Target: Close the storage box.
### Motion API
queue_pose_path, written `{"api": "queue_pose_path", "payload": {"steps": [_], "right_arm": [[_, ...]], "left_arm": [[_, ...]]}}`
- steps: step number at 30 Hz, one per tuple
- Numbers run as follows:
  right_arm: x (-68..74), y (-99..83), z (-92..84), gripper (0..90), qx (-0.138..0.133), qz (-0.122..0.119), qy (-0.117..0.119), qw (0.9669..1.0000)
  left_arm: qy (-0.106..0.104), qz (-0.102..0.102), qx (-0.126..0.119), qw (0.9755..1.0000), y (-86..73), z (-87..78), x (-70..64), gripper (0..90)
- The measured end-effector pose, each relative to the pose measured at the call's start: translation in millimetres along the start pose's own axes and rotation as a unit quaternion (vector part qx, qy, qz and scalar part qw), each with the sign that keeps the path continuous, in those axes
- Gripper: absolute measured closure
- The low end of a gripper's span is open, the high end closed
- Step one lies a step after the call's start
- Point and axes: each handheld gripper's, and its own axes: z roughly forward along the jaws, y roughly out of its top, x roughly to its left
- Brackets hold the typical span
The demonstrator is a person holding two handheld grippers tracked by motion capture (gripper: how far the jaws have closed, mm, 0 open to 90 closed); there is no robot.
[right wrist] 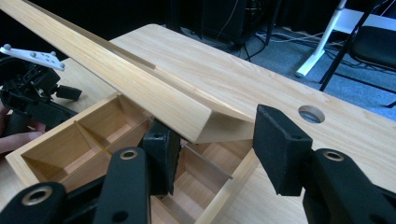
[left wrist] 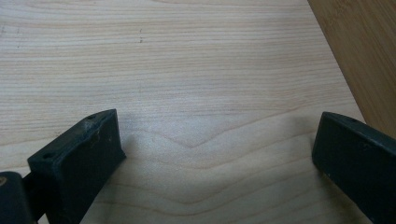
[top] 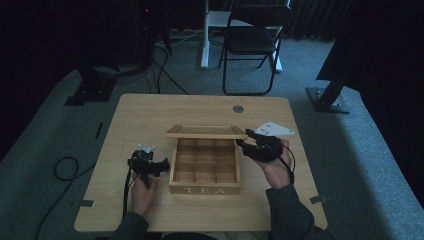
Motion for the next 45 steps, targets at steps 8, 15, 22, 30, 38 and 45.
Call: {"api": "queue_pose_path", "payload": {"steps": [8,15,22,30,38,45], "right_arm": [[4.7,-9.9,0.7,51.0,-0.001,0.005,0.002,1.0000],[10.3,-13.2,-2.6,50.9,-0.002,-0.003,-0.004,1.0000],[15.5,-18.7,-4.7,50.9,-0.003,-0.010,-0.009,0.9999],[19.1,-26.5,-5.6,50.5,-0.004,-0.012,-0.011,0.9999],[21.9,-35.7,-5.7,49.5,0.001,-0.013,-0.006,0.9999],[22.9,-38.6,-5.7,49.3,0.003,-0.014,-0.007,0.9999]], "left_arm": [[0.000,0.001,0.002,1.0000,0.0,-0.2,0.1,1.6],[0.000,-0.002,0.000,1.0000,0.0,0.0,-0.2,1.6],[0.000,0.001,0.001,1.0000,0.0,-0.2,0.1,1.6],[0.000,0.001,0.001,1.0000,-0.1,-0.1,0.1,1.6],[0.000,0.002,0.002,1.0000,-0.1,-0.2,0.2,1.6],[0.000,0.004,0.003,1.0000,0.0,-0.4,0.5,1.6]]}}
